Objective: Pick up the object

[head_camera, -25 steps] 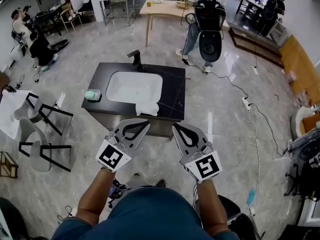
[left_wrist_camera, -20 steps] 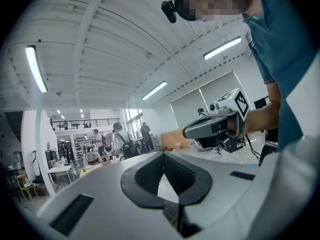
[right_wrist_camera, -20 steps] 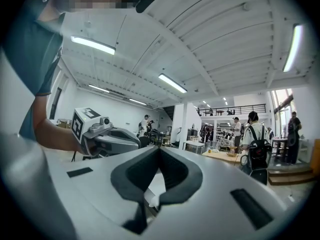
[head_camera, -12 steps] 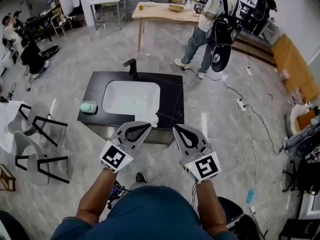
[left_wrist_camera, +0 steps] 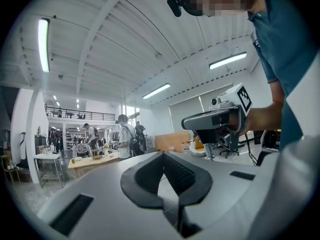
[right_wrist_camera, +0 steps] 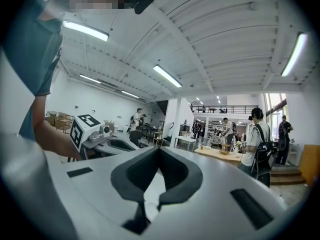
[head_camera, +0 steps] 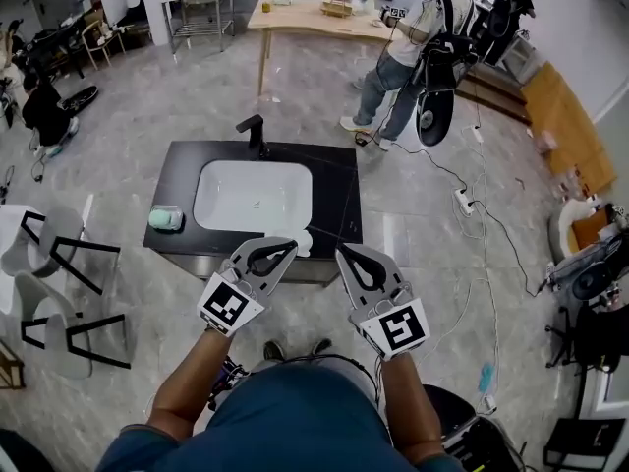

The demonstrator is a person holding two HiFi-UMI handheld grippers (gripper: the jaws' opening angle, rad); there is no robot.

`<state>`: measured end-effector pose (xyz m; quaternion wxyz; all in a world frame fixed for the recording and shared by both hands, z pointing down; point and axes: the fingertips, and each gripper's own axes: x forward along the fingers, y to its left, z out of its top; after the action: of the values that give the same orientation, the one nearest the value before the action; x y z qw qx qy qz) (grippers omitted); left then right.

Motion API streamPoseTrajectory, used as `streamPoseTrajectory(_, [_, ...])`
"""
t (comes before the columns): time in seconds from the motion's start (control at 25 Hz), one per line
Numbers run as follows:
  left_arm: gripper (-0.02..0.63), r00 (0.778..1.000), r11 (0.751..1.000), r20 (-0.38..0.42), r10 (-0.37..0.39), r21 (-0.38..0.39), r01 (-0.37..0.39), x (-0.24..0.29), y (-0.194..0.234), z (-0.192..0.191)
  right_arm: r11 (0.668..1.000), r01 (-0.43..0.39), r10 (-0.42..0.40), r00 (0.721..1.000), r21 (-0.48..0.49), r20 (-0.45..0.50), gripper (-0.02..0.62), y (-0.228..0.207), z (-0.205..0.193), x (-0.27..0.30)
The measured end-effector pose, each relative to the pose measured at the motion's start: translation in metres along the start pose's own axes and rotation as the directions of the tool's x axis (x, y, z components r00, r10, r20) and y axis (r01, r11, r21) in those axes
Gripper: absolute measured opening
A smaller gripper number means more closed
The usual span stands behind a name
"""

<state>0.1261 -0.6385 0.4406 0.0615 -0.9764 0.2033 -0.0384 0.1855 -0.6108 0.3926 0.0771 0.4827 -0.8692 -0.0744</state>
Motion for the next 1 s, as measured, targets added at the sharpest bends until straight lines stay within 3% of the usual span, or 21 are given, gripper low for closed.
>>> streamPoseTrajectory(0.24, [0.003, 1.0, 0.998, -0.017, 0.015, -0.055, -0.016, 0.015, 0.021, -0.026, 0.999, -0.028, 0.029, 0.999, 0.017, -0.018, 0.014, -0.012, -0.014, 0.028])
streamPoseTrajectory(0.52, [0.005, 0.994, 0.968, -0.056, 0.092, -0.228, -0.102, 0.031, 0.048, -0.072, 0.995, -0.095, 0.095, 0.995, 0.019, -0.023, 0.014, -0.033, -0.025, 0.06])
streamPoseTrajectory(0.68, [0.005, 0.988, 0.919, -0.078, 0.136, -0.362, -0.155, 0.034, 0.059, -0.106, 0.991, -0.131, 0.132, 0.99, 0.027, -0.039, 0.014, -0.041, -0.034, 0.074])
streamPoseTrajectory(0.88, [0.008, 0.978, 0.837, -0.11, 0.177, -0.506, -0.208, 0.037, 0.065, -0.145, 0.986, -0.165, 0.167, 0.985, 0.03, -0.043, 0.014, -0.049, -0.04, 0.09])
streamPoseTrajectory(1.0, [0.065, 0.971, 0.785, -0.135, 0.197, -0.572, -0.238, 0.039, 0.066, -0.17, 0.981, -0.192, 0.194, 0.98, 0.039, -0.046, 0.014, -0.05, -0.047, 0.096])
